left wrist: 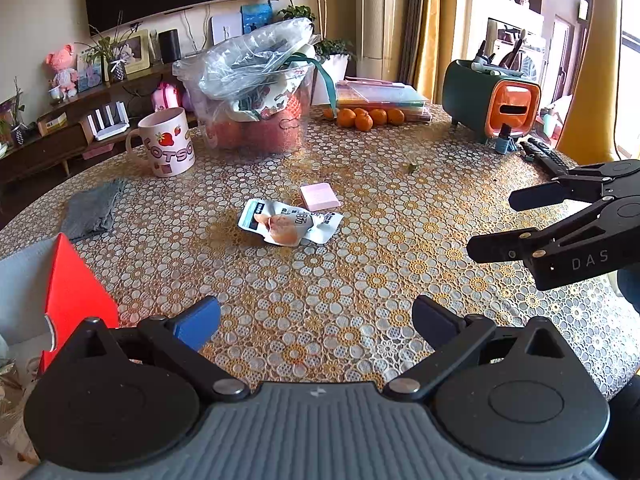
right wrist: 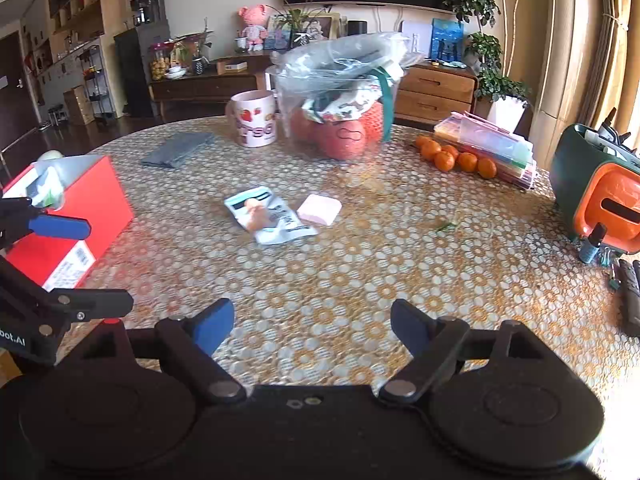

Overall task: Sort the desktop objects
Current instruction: 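Approach the white-blue snack packet with left gripper while right gripper approaches pink sticky pad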

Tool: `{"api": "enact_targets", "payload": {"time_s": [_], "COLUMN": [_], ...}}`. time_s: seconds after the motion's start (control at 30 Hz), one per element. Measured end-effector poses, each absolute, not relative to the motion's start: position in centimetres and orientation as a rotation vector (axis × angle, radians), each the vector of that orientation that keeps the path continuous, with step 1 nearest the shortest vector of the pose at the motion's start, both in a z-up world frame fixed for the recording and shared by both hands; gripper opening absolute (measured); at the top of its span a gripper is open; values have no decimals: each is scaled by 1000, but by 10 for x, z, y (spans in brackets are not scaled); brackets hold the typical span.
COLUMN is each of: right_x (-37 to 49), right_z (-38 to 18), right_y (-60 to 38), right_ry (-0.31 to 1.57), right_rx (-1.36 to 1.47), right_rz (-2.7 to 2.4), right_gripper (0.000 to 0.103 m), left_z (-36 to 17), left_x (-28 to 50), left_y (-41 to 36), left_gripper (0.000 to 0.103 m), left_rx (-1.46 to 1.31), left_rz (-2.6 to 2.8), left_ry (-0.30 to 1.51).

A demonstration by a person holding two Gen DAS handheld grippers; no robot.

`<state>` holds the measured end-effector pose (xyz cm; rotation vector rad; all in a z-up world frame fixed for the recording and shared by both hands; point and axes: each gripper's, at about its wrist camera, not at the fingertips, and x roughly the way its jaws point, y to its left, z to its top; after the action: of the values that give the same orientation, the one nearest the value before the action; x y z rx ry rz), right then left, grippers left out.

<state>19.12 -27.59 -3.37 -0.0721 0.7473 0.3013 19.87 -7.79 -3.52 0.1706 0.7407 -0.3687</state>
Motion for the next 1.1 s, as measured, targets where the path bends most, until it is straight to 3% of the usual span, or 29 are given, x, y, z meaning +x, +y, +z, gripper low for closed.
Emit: {"api": "enact_targets", "payload": {"time_s": [1.1], "right_x": [325], "right_z": [-71], "right_y": [-273], "right_ry": [790], "right_rx": [-76], "right_rz": [290], "right_gripper": [85], "left_z": [-79], "left_x": [326], "left_y": [-115], "left_gripper": [102], "left_rx": [264], "left_rz": [-339], "left_ry": [756]}}
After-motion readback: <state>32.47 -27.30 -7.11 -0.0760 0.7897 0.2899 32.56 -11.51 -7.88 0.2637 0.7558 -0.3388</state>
